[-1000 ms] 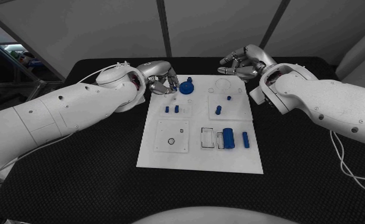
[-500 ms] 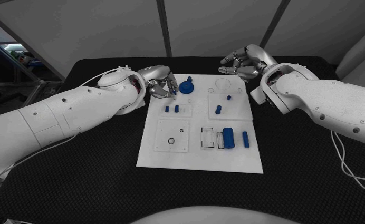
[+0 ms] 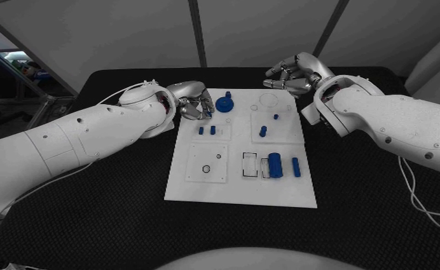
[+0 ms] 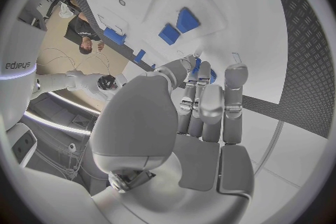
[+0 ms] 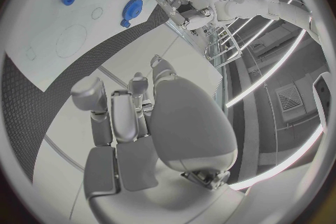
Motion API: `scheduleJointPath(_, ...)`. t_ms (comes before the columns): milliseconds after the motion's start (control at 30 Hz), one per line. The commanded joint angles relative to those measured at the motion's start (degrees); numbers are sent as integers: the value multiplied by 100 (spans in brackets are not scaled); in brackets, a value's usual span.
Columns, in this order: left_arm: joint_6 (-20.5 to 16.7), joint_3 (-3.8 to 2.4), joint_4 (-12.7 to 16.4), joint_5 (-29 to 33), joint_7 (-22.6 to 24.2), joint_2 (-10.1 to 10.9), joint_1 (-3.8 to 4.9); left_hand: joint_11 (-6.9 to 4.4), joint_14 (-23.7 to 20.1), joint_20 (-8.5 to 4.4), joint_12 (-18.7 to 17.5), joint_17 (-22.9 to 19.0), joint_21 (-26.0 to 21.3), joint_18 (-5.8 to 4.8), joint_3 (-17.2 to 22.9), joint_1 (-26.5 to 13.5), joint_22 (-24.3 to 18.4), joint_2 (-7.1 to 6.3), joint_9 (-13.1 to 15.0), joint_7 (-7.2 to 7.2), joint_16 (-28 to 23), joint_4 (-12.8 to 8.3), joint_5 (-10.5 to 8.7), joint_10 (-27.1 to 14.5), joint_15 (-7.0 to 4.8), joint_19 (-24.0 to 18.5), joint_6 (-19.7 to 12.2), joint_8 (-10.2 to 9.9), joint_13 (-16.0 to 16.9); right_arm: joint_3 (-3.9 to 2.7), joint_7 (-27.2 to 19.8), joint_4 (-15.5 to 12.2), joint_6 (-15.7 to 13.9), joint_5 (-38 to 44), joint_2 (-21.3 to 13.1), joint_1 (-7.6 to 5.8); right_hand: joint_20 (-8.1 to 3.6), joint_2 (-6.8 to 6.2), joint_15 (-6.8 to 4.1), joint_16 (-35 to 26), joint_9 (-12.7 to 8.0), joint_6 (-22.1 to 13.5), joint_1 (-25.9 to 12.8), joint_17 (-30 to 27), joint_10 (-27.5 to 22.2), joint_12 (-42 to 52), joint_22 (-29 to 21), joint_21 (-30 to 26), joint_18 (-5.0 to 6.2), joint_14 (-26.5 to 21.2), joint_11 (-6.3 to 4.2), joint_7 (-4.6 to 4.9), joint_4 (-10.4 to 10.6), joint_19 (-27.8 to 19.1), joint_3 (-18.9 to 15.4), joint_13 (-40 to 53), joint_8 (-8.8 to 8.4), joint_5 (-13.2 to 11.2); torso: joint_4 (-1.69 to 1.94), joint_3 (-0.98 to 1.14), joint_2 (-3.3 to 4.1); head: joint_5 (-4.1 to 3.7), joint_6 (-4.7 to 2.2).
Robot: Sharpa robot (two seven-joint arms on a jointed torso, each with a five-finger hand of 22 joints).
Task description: Assemble the parts on the task board
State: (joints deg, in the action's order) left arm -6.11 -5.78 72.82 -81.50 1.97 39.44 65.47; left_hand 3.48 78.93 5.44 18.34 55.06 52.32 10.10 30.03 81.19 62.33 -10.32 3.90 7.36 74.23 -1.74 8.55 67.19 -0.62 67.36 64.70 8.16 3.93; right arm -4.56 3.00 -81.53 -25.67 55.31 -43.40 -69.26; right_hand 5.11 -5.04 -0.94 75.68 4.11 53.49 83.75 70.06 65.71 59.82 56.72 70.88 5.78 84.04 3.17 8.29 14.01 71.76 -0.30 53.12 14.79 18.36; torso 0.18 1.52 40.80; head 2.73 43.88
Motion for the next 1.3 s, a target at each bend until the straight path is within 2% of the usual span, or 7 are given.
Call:
scheduleJointPath(33, 109, 2, -6, 28, 3, -11, 3, 11, 39, -3, -30, -5, 14, -110, 12, -70, 2, 6, 5, 14, 33, -1, -20, 41, 10, 12, 42, -16, 1, -3, -41, -16, 10, 9, -2, -8, -6, 28, -27, -39, -6, -16, 7, -3, 8, -23, -6, -38, 107, 120, -11, -25, 3, -32, 29, 1, 30, 31, 3, 1, -4, 2, -1)
scheduleJointPath(1300, 266, 39, -141, 27, -36, -152, -9, -23, 42, -10, -44, -4, 33, -111, -51, -150, 47, -9, 10, -22, 68, -28, -50, 126, -12, 18, 105, -24, 26, -3, -37, -14, 15, 9, 2, -8, -6, 28, -27, -39, -6, -16, 7, -3, 8, -23, -6, -38, 107, 120, -11, -25, 3, -32, 29, 1, 30, 31, 6, -2, -3, -19, 22)
